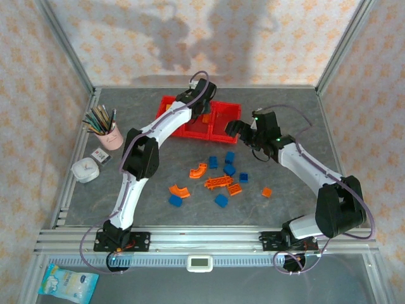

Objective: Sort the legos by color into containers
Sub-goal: Place the lego in the container, then pick up the lego from the center of the table.

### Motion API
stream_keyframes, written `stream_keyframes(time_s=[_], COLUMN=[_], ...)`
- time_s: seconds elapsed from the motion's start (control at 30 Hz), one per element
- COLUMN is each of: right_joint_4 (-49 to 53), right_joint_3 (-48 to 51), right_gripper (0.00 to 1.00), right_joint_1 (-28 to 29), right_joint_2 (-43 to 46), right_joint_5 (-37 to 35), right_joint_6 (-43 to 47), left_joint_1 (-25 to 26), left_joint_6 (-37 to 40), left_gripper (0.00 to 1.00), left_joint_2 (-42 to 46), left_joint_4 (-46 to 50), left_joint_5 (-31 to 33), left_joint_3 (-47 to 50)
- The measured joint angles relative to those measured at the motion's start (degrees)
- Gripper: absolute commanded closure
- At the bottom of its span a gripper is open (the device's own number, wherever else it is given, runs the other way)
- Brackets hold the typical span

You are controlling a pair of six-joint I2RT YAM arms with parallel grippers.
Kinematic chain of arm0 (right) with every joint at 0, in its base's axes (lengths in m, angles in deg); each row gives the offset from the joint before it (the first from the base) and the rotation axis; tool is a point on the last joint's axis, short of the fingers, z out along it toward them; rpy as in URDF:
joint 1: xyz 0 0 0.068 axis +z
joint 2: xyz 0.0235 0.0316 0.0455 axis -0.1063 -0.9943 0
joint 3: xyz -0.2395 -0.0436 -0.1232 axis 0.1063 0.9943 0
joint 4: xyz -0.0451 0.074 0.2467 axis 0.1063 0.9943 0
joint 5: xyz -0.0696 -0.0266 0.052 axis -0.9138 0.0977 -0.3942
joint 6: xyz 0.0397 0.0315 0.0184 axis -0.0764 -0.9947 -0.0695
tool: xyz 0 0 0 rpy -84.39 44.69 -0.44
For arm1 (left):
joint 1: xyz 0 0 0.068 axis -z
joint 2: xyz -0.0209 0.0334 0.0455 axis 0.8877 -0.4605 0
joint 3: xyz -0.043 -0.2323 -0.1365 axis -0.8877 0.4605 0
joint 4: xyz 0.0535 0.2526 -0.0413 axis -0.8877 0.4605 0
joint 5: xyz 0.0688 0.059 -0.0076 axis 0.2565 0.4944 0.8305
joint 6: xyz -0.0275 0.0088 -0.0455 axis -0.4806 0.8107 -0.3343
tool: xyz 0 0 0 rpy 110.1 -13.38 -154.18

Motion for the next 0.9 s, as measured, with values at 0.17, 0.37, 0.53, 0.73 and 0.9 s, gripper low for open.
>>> stream_keyframes(time_s=[0.17, 0.37, 0.53, 0.73, 0.9], right_joint_4=[1.55, 3.23, 5.20, 5.75, 5.79], right_joint_3=[0.48, 4.94, 8.33, 11.72, 14.60], right_gripper=[0.00, 0.00, 0.00, 0.00, 0.00], right_joint_1=[0.00, 0.11, 2.03, 4.61, 4.70], right_joint_2=[2.03, 6.69, 8.83, 12.04, 14.25], right_joint_5=[1.16, 3.04, 3.37, 3.34, 3.19], right_joint_6=[0.72, 2.16, 2.47, 1.55, 0.09], left_joint_1=[0.76, 5.31, 8.35, 11.93, 14.53], left_joint_6=[0.13, 1.11, 1.62, 3.17, 4.55], left_gripper=[0.42, 0.37, 0.32, 0.26, 0.24], left_joint_2=[12.07, 27.26, 32.37, 32.59, 30.45], left_joint_4=[-1.03, -3.21, -3.82, -3.72, -4.00], left_joint_5=[-3.43, -8.24, -10.10, -11.39, -12.33], left_joint_3=[14.80, 32.92, 41.99, 47.98, 47.43])
